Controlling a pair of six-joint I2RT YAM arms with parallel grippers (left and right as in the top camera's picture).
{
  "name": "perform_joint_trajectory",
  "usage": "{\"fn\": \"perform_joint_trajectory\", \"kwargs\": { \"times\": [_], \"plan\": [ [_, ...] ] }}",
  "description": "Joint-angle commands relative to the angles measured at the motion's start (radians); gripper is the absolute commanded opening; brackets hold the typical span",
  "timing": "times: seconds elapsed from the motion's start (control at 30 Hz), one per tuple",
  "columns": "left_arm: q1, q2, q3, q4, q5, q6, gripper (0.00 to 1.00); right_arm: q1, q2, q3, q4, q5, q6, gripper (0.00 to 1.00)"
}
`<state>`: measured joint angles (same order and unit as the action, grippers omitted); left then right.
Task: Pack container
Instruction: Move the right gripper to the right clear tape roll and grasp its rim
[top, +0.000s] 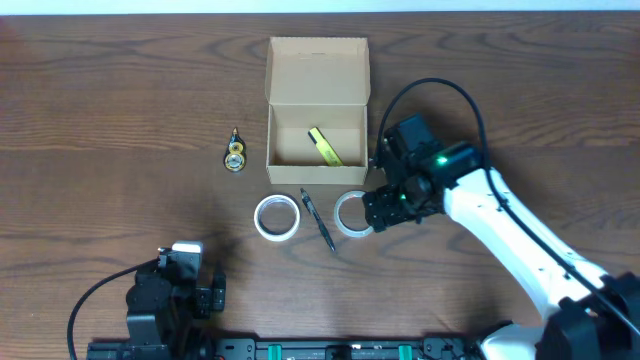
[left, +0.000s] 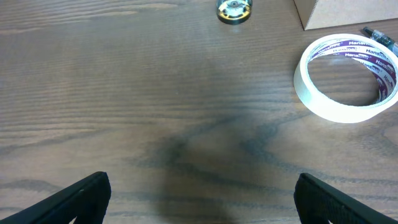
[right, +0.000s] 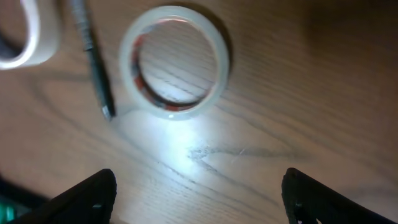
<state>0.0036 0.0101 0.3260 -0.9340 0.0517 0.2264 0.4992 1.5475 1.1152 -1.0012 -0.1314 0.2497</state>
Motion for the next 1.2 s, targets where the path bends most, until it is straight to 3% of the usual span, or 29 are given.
{"fn": "perform_joint_trajectory", "kwargs": {
  "times": [0.0,0.33,0.57,0.67,0.83,1.17],
  "plan": [
    [-0.004,-0.006,-0.017,-0.043,-0.007,0.014,0.95,0.036,0.035,-0.007,0.011,0.108,0.222,0.85],
    [-0.004,-0.006,-0.017,-0.043,-0.007,0.014,0.95,0.072,0.200,-0.007,0.042,0.158,0.588,0.82],
    [-0.004,-0.006,-0.017,-0.043,-0.007,0.014,0.95,0.072,0.255,-0.007,0.113,0.158,0.707,0.77],
    [-0.004,-0.006,-0.017,-0.043,-0.007,0.014,0.95,0.072,0.256,-0.007,0.135,0.158,0.732,0.75],
    [-0.004,-0.006,-0.017,-0.043,-0.007,0.014,0.95,0.072,0.256,-0.013,0.167,0.158,0.768,0.64],
    [-0.004,-0.006,-0.017,-0.043,-0.007,0.014,0.95,0.072,0.256,-0.070,0.206,0.146,0.794,0.58]
  ]
}}
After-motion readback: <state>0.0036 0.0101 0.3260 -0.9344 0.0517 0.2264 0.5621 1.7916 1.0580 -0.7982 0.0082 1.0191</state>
